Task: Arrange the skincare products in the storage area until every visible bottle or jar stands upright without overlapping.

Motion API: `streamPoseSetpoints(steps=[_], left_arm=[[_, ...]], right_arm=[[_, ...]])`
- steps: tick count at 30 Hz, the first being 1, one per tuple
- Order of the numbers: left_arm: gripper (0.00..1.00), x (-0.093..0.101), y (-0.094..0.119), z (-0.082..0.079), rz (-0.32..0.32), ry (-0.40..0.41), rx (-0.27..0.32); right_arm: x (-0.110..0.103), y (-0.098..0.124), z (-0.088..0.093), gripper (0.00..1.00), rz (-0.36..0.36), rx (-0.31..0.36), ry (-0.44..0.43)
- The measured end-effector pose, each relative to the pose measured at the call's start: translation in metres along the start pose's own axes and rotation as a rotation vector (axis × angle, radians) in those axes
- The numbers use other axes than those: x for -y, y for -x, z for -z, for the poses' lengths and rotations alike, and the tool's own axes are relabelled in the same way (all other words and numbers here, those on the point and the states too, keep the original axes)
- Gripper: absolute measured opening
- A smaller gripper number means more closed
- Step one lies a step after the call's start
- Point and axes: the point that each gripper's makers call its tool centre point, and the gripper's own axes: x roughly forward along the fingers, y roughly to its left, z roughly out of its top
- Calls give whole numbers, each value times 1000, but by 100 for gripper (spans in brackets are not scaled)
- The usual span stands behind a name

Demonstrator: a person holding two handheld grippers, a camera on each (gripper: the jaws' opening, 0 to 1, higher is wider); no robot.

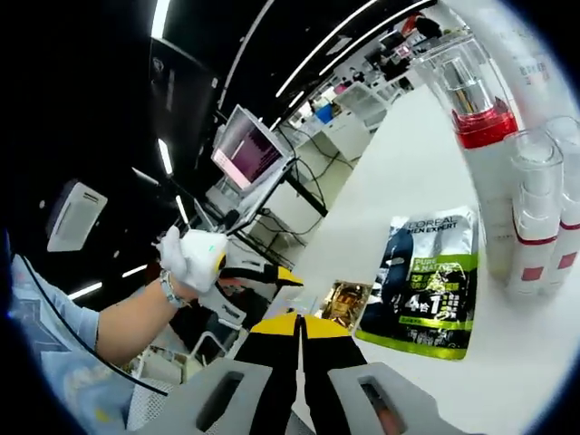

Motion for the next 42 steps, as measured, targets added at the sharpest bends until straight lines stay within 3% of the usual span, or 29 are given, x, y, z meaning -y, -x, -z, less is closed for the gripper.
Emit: streamPoseSetpoints(steps=[2,3,10,22,31,38,42], left_arm=[[48,7,-2,1,62,8,-15],[48,0,-1,1,34,-47,-22],[37,2,0,0,37,-62,-11],[34,16,5,2,42,48,14],[34,38,30,-40,13,1,136],[33,54,47,-73,-3,-65,225],[33,57,52,-85,-30,-107,259]], right_arm=[[1,0,2,0,4,-5,-3],[2,0,3,0,5,-11,-11],[6,-1,4,0,14,-19,-19],[5,-3,9,0,11,-40,9],[-9,-9,20,0,-49,-79,32],[-24,-12,21,16,-128,-75,-36],[-28,-14,26,17,-148,-86,-48]])
